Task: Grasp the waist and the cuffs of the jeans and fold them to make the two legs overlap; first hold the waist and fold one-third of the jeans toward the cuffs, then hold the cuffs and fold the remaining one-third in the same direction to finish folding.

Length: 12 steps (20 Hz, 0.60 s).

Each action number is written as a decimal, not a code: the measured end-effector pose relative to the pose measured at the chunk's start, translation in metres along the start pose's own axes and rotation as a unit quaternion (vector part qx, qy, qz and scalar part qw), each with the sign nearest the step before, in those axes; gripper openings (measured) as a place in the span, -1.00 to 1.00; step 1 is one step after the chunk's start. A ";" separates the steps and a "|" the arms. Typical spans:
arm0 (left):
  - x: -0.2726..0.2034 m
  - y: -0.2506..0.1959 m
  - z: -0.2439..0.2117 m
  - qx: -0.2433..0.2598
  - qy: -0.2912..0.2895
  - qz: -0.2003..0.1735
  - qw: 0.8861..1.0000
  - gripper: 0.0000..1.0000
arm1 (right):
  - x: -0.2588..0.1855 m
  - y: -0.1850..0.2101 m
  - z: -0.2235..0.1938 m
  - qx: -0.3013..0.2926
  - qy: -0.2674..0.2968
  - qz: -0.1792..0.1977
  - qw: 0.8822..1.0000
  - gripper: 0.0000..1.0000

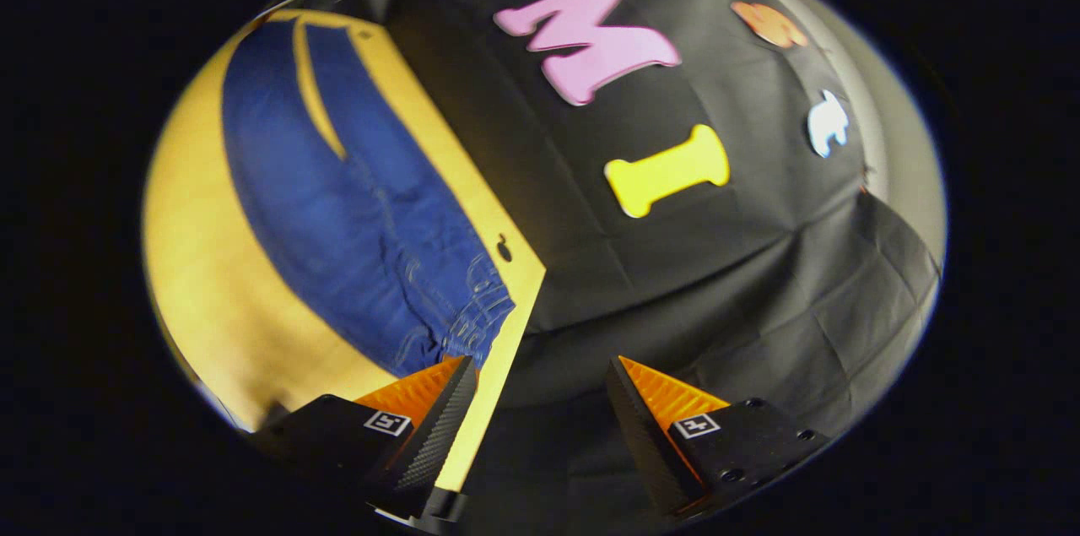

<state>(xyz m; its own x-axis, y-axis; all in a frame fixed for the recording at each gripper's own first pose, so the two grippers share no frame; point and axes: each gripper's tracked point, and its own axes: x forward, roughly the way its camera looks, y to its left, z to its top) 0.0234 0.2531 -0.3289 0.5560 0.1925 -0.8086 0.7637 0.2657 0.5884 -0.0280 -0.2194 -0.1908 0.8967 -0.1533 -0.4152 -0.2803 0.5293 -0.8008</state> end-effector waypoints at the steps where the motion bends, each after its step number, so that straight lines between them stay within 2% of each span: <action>1: 0.000 -0.001 0.001 -0.002 0.003 -0.006 1.000 -0.89 | 0.007 0.009 -0.010 -0.027 0.004 0.022 0.999 0.90; 7: 0.000 0.000 0.001 -0.001 0.028 -0.002 1.000 -0.89 | 0.057 0.056 -0.076 -0.139 0.035 0.120 0.982 0.91; 12: 0.001 0.001 0.002 -0.020 0.045 0.014 0.999 -0.89 | 0.101 0.105 -0.098 -0.238 0.022 0.186 0.953 0.92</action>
<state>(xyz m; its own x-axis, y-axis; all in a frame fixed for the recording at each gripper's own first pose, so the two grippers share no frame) 0.0256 0.2514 -0.3296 0.5432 0.2842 -0.7900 0.7336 0.2970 0.6113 -0.0005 -0.2609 -0.3591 0.6928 -0.0695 -0.7178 -0.7090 0.1164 -0.6955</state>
